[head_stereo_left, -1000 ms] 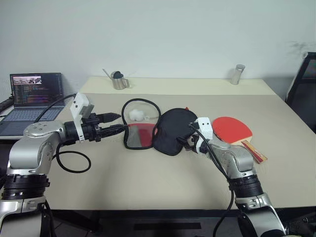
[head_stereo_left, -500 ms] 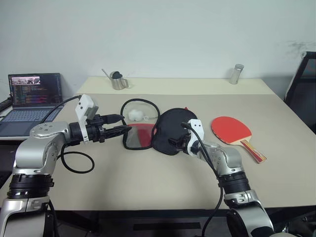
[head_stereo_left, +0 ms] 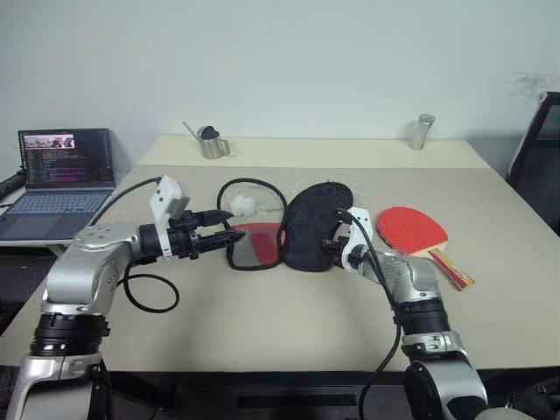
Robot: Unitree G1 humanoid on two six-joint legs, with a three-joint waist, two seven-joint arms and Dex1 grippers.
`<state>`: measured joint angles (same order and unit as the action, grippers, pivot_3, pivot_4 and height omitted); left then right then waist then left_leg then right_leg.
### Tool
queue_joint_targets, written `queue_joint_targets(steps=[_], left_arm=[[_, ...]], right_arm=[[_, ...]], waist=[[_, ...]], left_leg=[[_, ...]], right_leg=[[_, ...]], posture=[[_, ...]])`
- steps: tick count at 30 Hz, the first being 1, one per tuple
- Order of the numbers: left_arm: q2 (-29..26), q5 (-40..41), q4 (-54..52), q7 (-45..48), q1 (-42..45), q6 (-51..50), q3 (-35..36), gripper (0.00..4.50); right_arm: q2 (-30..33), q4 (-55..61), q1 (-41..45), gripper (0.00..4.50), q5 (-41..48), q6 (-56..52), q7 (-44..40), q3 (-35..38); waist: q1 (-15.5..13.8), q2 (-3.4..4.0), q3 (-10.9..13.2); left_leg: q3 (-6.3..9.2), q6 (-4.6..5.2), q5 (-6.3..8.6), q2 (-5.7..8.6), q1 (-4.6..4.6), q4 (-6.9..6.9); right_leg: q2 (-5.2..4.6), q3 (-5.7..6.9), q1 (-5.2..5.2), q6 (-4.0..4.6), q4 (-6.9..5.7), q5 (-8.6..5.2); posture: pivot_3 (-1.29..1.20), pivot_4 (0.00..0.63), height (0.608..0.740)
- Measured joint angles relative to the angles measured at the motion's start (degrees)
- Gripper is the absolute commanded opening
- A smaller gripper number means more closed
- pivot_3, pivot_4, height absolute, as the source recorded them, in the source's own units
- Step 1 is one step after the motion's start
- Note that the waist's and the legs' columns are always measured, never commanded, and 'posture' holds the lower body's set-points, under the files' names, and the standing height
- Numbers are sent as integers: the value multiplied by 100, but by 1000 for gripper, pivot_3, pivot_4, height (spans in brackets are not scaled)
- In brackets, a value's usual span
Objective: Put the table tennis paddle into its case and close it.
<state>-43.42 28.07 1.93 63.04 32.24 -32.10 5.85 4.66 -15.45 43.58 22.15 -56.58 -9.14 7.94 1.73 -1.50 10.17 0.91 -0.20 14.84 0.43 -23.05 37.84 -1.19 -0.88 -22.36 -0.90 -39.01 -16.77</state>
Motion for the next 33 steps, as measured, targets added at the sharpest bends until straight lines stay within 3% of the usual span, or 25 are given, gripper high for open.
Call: queue_joint_targets(steps=[9,19,24,33], left_arm=[[276,-27,-138,13,189,6,-370,3145],[470,-114,-51,12,349,24,-558,3145],[470,-132,-44,11,348,24,-558,3145],[492,-141,-59,-116,340,25,-550,3145]], right_arm=[[620,-161,35,33,-2,-242,-378,91],[1054,-1146,731,33,-334,30,-941,-265],[1124,-1509,885,1295,-594,348,-995,-401],[1574,-1463,839,4474,-1086,1000,-1167,-704]], waist=[[15,2,1],[15,3,2],[13,3,2],[11,3,3]], left_leg=[[-3,1,0,-1,0,0],[-6,1,0,0,0,0],[-6,1,0,0,0,0],[-6,1,0,0,-1,0]], right_leg=[[2,-1,0,0,-2,0],[2,-3,0,0,-1,0],[2,-2,0,0,-1,0],[2,-3,0,0,0,0]], posture=[[0,150,740],[0,150,740],[0,150,740],[0,150,740]])
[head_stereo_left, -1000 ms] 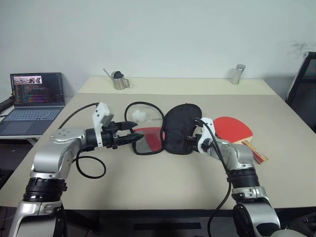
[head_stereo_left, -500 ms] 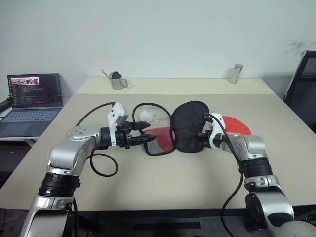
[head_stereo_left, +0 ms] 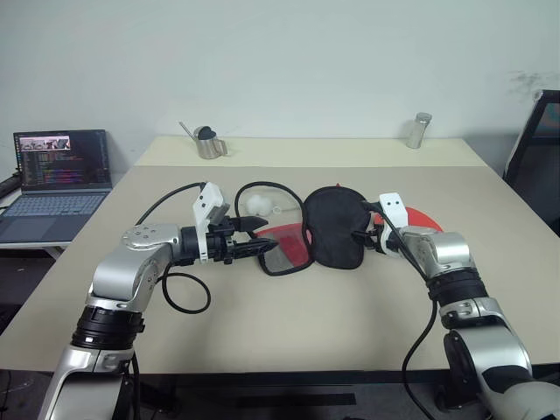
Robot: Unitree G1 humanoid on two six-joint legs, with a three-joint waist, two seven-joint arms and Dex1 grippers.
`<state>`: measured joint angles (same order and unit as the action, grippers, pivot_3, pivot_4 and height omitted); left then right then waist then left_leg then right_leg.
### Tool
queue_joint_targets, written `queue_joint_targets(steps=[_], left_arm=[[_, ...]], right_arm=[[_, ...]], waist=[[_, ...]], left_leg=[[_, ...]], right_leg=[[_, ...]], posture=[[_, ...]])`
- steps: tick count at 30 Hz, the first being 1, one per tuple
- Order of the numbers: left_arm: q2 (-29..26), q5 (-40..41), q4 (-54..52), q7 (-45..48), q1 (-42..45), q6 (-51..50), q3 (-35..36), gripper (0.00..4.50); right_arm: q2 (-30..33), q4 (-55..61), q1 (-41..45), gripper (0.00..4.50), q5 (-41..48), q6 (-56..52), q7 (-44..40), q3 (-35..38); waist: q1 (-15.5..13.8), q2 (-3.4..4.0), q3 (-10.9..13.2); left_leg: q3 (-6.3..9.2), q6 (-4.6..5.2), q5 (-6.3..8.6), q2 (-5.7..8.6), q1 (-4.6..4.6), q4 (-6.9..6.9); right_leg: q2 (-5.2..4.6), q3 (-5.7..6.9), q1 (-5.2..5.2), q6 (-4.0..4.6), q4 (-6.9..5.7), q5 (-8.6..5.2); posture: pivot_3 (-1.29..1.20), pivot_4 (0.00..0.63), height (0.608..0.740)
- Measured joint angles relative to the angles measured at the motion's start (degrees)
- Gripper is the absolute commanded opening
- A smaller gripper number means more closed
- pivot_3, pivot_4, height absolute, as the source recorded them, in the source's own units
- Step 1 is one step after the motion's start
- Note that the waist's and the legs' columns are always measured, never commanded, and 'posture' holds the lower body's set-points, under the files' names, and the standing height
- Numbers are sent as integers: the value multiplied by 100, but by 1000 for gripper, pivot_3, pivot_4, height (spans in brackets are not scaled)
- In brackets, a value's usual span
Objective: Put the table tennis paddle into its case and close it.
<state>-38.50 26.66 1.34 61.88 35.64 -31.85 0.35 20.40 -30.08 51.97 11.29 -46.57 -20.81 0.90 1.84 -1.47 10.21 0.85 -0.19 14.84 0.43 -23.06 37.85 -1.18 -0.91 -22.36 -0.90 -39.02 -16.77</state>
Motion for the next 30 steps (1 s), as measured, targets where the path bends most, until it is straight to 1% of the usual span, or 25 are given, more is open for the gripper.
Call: queue_joint_targets(steps=[3,6,10,17,20,24,30], left_arm=[[43,25,-43,-38,-5,-6,9,3145],[80,53,-135,-99,-15,-23,15,3145],[195,23,-174,-222,23,-28,-15,3145],[511,58,-265,-146,369,-95,-312,3145],[537,69,-310,53,537,-105,-492,3145],[593,66,-303,175,738,-38,-526,3145],[629,-19,-162,273,748,27,-626,3145]], right_arm=[[367,519,-207,4474,57,129,-334,24],[895,1179,-593,4474,135,158,-759,73],[1340,1438,-1106,4474,136,248,-1027,157],[1872,1757,-1774,4474,306,225,-1301,646],[2110,1733,-2074,4474,366,228,-1499,760],[2291,1537,-2367,4474,464,270,-1822,922],[2258,814,-2388,4474,397,716,-1982,903]], waist=[[-6,0,0],[-25,0,1],[-25,-1,1],[-15,-2,3],[-21,-2,3],[-11,-2,3],[-3,-2,3]], left_leg=[[1,0,0,0,-3,0],[4,0,0,0,-8,2],[4,1,0,1,-5,7],[0,1,0,1,-6,5],[1,1,0,1,-6,7],[-2,1,0,1,3,8],[-5,1,0,0,6,8]], right_leg=[[0,1,0,0,3,0],[0,4,0,0,6,0],[0,3,3,-1,1,0],[1,1,3,-1,4,0],[2,1,4,-1,3,0],[4,-3,11,-2,1,0],[6,-7,12,-2,0,0]], posture=[[0,150,740],[0,150,740],[0,150,740],[0,150,740],[0,150,740],[0,150,740],[0,150,740]])
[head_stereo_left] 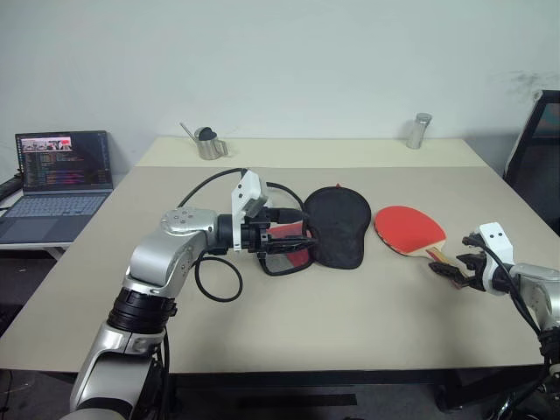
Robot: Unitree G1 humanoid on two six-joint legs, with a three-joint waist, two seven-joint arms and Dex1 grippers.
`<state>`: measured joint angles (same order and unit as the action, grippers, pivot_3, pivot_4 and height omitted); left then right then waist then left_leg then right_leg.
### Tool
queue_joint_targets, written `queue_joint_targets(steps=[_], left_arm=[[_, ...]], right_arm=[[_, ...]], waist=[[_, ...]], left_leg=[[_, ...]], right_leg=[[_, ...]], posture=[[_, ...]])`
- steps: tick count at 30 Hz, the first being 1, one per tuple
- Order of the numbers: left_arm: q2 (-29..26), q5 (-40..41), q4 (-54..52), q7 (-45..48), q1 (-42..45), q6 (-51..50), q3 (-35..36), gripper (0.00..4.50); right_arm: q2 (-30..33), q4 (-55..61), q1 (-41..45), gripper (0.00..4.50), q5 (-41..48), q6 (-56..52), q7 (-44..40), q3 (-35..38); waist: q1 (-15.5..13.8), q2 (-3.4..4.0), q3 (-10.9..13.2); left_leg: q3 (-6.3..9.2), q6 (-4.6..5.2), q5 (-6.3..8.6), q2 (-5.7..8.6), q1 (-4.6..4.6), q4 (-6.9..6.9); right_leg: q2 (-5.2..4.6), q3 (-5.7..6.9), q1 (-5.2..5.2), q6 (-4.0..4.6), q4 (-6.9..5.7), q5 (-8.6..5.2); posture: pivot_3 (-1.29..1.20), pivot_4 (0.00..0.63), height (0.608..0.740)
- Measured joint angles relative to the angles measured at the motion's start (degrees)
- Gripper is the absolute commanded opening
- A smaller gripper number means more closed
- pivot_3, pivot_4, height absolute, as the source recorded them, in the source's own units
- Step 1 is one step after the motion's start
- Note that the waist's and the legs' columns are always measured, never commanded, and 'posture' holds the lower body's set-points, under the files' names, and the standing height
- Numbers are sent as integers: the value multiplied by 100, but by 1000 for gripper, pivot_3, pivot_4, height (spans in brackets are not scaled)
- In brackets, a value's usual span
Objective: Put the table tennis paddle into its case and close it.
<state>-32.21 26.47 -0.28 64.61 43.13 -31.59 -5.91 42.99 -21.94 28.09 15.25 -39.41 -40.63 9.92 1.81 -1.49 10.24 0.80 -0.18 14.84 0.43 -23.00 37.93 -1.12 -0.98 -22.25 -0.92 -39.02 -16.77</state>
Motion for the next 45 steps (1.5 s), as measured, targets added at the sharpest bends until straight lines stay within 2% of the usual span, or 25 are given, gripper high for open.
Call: queue_joint_targets(steps=[10,13,20,22,33,40,45], left_arm=[[44,-120,268,87,38,179,-13,3145],[31,-148,279,101,37,194,-13,3145],[-79,-188,281,100,21,200,-10,3145],[-152,-194,281,87,-6,203,11,3145],[-467,-179,230,-119,-372,200,374,3145],[-630,-143,191,-282,-481,204,730,3145],[-658,-110,132,-322,-491,238,877,3145]], right_arm=[[-440,-839,516,4474,-288,812,71,-223],[-499,-951,610,3889,-399,901,99,-272],[-502,-1069,677,1659,-632,814,319,-307],[-500,-1103,681,1198,-684,750,450,-255],[-528,-763,705,1143,-541,211,1139,134],[-637,1079,935,1143,-487,-771,1385,-63],[-1273,2107,1263,1143,-390,-1732,1822,-226]], waist=[[5,0,0],[6,0,0],[6,-13,-7],[7,-22,-13],[-10,2,2],[10,30,19],[-13,30,19]], left_leg=[[2,-1,-1,-1,2,2],[1,-1,0,-1,4,3],[3,-1,-1,-2,15,9],[3,-1,0,-3,19,9],[1,-1,-1,3,-3,4],[1,-1,0,-3,-8,-1],[4,-1,0,-1,-10,2]], right_leg=[[1,1,2,0,-1,1],[1,0,7,0,-1,1],[0,1,20,-3,-1,3],[1,2,23,-3,-1,3],[-6,-2,-2,-7,-1,5],[0,0,-12,-7,-2,4],[-1,2,-10,-6,0,4]], posture=[[0,150,740],[0,150,740],[0,150,740],[0,150,740],[0,150,740],[0,150,740],[0,150,740]])
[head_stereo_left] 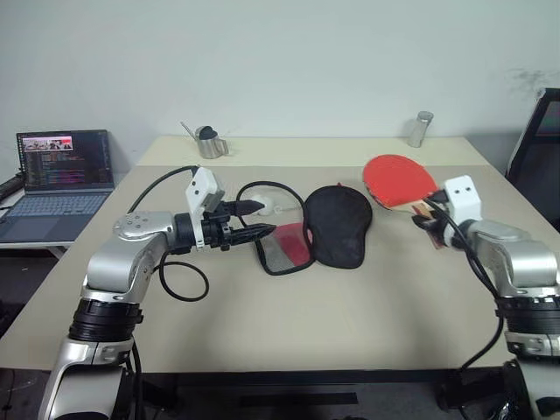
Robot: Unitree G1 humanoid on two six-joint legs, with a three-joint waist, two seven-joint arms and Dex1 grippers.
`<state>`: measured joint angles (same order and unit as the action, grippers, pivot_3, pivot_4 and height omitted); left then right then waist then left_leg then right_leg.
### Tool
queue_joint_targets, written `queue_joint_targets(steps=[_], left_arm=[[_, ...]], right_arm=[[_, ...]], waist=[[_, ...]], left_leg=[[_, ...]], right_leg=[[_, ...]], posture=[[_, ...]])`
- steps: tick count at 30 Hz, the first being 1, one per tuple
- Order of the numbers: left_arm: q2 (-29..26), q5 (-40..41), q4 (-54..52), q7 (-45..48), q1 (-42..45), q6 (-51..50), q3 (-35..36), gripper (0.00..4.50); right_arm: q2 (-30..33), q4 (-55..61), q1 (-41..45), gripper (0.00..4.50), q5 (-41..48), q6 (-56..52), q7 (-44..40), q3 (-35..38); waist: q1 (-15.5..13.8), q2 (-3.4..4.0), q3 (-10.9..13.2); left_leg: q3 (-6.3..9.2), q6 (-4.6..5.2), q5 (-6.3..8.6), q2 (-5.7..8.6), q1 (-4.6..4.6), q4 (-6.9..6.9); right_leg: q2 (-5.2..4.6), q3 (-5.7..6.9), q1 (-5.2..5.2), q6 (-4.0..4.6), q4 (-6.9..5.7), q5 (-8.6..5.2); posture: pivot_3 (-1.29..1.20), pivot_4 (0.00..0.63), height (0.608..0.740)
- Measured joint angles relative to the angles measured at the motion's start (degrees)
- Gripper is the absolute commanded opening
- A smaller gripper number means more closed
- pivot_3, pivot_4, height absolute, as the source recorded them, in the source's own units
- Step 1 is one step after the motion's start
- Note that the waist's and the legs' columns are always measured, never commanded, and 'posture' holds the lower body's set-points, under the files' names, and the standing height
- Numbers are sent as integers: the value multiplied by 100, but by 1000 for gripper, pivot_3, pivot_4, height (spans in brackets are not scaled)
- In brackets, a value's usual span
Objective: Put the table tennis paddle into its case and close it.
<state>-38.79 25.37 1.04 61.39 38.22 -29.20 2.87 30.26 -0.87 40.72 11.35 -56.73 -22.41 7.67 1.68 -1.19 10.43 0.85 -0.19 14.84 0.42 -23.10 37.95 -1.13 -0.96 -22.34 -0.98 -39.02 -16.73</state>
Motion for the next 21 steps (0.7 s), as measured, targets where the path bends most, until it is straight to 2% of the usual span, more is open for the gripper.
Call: queue_joint_targets(steps=[6,12,16,21], left_arm=[[-82,24,-29,-73,-53,101,151,3145],[-115,28,-55,-144,-101,103,185,3145],[-113,27,-78,-206,-104,103,184,3145],[-116,26,-84,-218,-107,103,184,3145]], right_arm=[[-1398,575,269,1141,164,-1101,910,64],[-2568,554,426,1141,48,-1227,1857,134],[-3095,82,613,1141,-115,-889,2353,128],[-3357,-555,672,1141,-271,-430,2821,185]], waist=[[3,0,0],[8,1,0],[11,1,0],[10,1,0]], left_leg=[[1,0,0,-1,-2,-2],[1,-1,-1,1,-2,-2],[0,-2,-1,2,-2,-2],[-1,-2,-1,3,-3,-2]], right_leg=[[0,0,-4,1,-2,0],[-2,0,-9,1,-4,0],[-2,1,-10,1,-6,0],[-2,0,-11,1,-4,0]], posture=[[0,150,740],[0,150,740],[0,150,740],[0,150,740]])
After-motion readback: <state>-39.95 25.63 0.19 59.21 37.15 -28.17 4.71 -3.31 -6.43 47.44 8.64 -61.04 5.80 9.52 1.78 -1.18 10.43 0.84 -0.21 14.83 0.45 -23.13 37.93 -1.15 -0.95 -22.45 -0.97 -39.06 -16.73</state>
